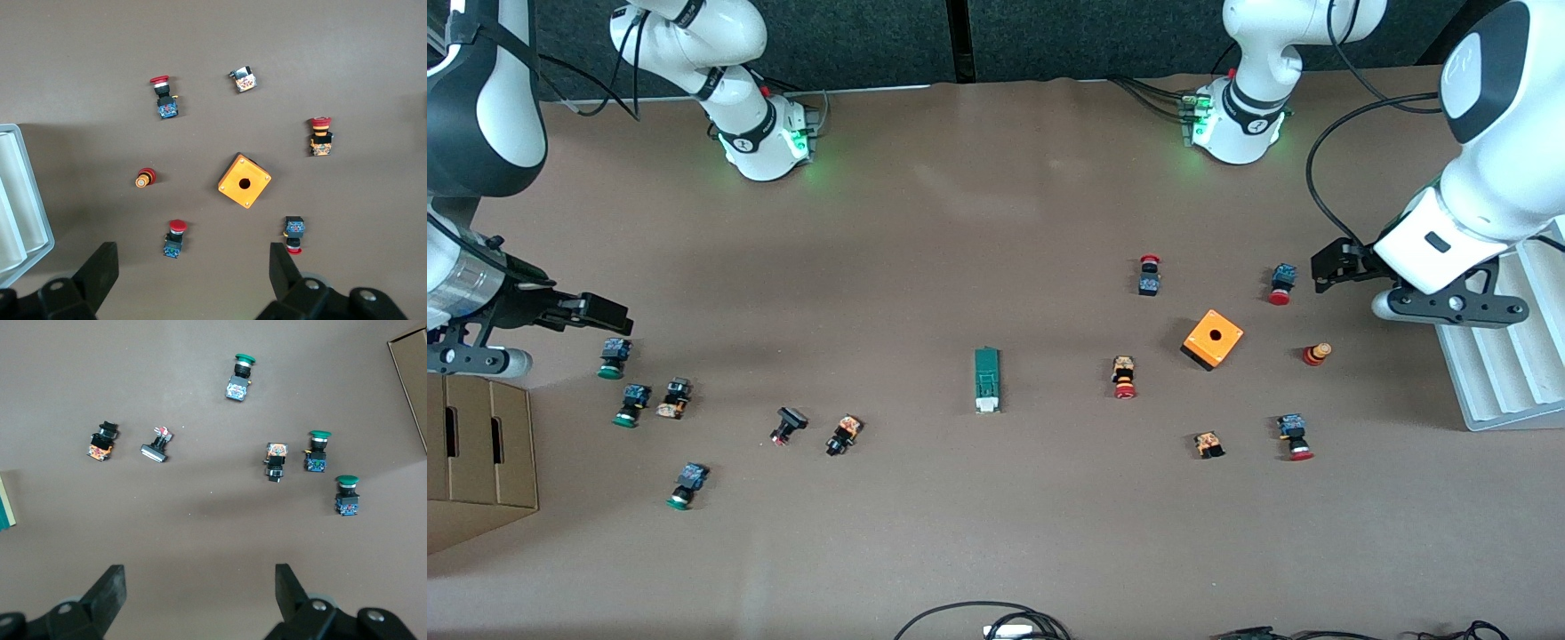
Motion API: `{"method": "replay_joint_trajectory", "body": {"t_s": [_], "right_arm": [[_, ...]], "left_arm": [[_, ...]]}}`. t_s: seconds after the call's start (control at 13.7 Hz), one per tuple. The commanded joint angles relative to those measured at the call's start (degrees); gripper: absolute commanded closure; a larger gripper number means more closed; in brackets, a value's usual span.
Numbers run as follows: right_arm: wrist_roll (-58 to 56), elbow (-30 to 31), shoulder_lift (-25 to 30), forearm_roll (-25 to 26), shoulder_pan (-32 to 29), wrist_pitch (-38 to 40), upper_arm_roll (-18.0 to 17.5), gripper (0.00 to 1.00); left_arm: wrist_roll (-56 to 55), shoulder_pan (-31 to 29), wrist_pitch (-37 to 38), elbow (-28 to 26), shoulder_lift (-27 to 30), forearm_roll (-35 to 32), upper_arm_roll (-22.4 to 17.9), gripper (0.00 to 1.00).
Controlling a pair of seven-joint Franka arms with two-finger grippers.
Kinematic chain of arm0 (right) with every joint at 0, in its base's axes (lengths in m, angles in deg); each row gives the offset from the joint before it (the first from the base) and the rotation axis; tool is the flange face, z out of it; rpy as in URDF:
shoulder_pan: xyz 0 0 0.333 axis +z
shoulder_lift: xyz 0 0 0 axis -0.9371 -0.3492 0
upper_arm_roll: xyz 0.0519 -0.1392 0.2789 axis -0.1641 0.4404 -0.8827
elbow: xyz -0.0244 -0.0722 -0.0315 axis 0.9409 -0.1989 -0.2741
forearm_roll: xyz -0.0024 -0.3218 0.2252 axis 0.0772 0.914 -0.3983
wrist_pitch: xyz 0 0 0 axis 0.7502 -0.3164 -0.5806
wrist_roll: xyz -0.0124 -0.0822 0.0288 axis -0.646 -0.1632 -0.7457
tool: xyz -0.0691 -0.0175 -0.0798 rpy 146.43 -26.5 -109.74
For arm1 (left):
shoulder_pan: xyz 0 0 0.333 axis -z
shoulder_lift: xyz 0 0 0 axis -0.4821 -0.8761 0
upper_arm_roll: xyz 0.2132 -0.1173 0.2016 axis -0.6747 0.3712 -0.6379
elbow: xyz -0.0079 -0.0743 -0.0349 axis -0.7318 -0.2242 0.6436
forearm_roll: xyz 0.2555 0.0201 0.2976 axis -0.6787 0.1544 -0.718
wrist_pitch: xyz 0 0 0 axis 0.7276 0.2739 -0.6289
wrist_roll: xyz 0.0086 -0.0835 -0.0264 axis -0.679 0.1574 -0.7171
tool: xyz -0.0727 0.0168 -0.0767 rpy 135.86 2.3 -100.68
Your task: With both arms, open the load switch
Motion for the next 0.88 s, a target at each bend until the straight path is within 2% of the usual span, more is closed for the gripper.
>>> {"method": "replay_joint_trajectory", "body": {"t_s": [0.0,0.8], "right_arm": [[-0.6,-0.7,0.0,-1.7,0.0,-0.1,0.1,0.0],[0.0,-0.8,0.2,-1.7,0.2,0.1,0.0,0.0]], "left_arm": [[5.1,0.5,1.0,1.0,-0.7,-0.3,-0.3,0.0],[2.8,1.0,0.3,1.5,-2.0,-1.1,-0.3,0.0]]}}
